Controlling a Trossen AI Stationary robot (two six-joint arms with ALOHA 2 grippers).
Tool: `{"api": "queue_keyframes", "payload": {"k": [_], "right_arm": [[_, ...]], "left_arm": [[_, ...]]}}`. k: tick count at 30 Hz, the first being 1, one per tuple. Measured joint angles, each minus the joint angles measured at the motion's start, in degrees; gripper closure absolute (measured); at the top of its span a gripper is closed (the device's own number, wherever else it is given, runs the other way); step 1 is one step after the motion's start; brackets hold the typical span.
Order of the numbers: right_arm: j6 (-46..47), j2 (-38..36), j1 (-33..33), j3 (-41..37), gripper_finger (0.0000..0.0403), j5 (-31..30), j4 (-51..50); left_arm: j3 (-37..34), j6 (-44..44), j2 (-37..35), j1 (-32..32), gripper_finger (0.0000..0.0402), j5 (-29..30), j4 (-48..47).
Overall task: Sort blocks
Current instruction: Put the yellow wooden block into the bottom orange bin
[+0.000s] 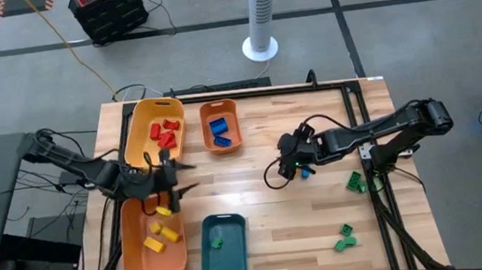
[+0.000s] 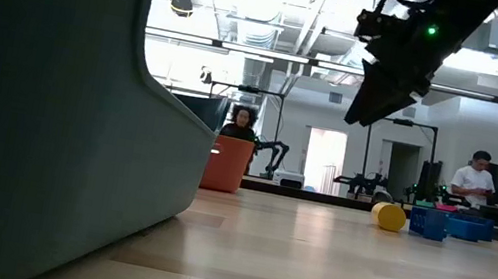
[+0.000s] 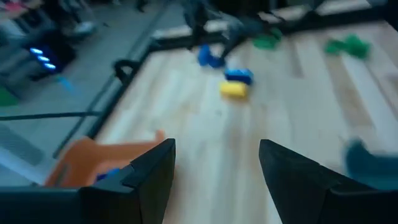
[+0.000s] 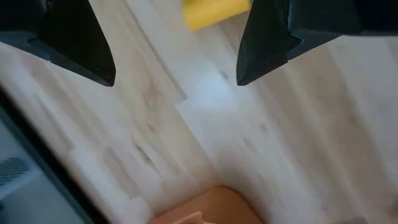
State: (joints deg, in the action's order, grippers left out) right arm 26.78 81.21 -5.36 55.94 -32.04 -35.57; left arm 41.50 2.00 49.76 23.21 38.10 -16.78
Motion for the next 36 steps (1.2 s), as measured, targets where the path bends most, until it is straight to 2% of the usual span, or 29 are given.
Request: {"api": "queue_keyframes", "payload": {"k": [4, 8, 10, 14, 19, 29, 32, 36], "right_arm": [[0.2, 0.0, 0.7, 0.0, 0.0058, -3.0, 1.2], [1.9, -0.3, 1.4, 0.0, 0.0058, -3.6, 4.2], [3.5, -0.3, 1.2, 0.0, 0.006, -4.8, 4.5], [8.2, -0.3, 0.1, 0.0, 0.007, -7.0, 1.9], [11.4, -0.3, -0.7, 0.0, 0.0074, -7.0, 1.3], [11.4, -0.3, 1.4, 0.0, 0.0075, -6.9, 1.3], [10.3, -0.3, 1.5, 0.0, 0.0075, -4.5, 1.3], [6.5, -0.3, 1.5, 0.0, 0.0075, -1.0, 1.2]], "left_arm": [[0.0, -5.8, 0.0, -5.8, 0.0173, -1.6, 8.5], [0.0, -11.0, 0.0, -11.8, 0.0173, -11.5, 18.4], [0.0, -11.4, 0.0, -13.9, 0.0173, -13.5, 20.3], [0.0, -9.2, 0.1, -15.5, 0.0173, -13.7, 16.8], [0.0, -10.3, 0.6, -15.3, 0.0173, -13.8, 16.8], [0.0, -9.8, 0.5, -14.1, 0.0173, -13.8, 19.2], [0.0, -10.2, 0.5, -13.8, 0.0173, -13.8, 17.3], [0.0, -15.1, 0.5, -13.9, 0.0173, -13.7, 12.6]]}}
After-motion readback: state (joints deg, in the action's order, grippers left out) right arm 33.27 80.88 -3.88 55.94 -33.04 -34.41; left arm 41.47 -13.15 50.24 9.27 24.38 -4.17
